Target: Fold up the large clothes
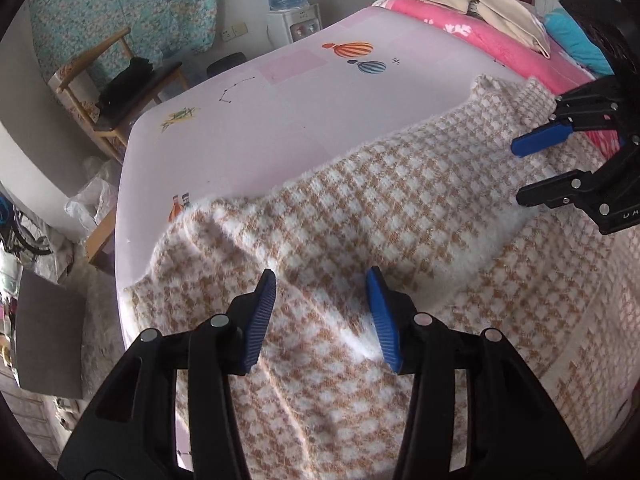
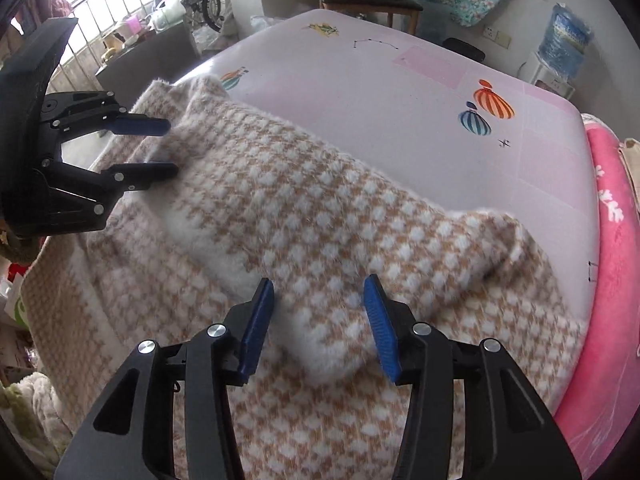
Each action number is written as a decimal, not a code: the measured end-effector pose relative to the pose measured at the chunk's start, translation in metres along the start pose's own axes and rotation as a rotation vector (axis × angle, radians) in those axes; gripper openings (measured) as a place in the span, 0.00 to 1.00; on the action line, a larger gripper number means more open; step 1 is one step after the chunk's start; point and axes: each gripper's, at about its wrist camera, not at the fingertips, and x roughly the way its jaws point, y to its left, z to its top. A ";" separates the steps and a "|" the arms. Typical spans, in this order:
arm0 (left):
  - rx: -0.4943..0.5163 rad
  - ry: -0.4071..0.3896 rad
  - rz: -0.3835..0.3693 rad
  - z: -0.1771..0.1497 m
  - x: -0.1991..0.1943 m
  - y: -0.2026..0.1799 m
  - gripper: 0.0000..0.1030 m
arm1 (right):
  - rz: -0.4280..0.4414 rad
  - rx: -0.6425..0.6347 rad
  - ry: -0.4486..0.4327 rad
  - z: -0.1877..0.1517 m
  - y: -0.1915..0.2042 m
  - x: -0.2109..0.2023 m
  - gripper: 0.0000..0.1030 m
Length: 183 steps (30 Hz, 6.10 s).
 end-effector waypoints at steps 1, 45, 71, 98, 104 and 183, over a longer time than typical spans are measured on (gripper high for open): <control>-0.028 0.001 0.000 -0.002 -0.005 0.003 0.44 | -0.005 0.024 -0.003 -0.003 -0.001 -0.006 0.45; -0.413 -0.172 0.193 -0.202 -0.125 -0.031 0.74 | -0.074 0.305 -0.193 -0.194 0.096 -0.047 0.76; -0.456 -0.160 0.021 -0.195 -0.101 0.011 0.36 | -0.073 0.304 -0.180 -0.190 0.096 -0.046 0.78; -0.438 -0.083 -0.147 -0.182 -0.063 0.021 0.36 | -0.076 0.299 -0.180 -0.190 0.096 -0.044 0.78; -0.421 -0.098 -0.188 -0.180 -0.068 0.016 0.36 | -0.077 0.300 -0.182 -0.190 0.096 -0.044 0.79; -0.217 0.000 0.231 -0.164 -0.072 -0.045 0.37 | -0.058 0.275 -0.168 -0.194 0.103 -0.045 0.94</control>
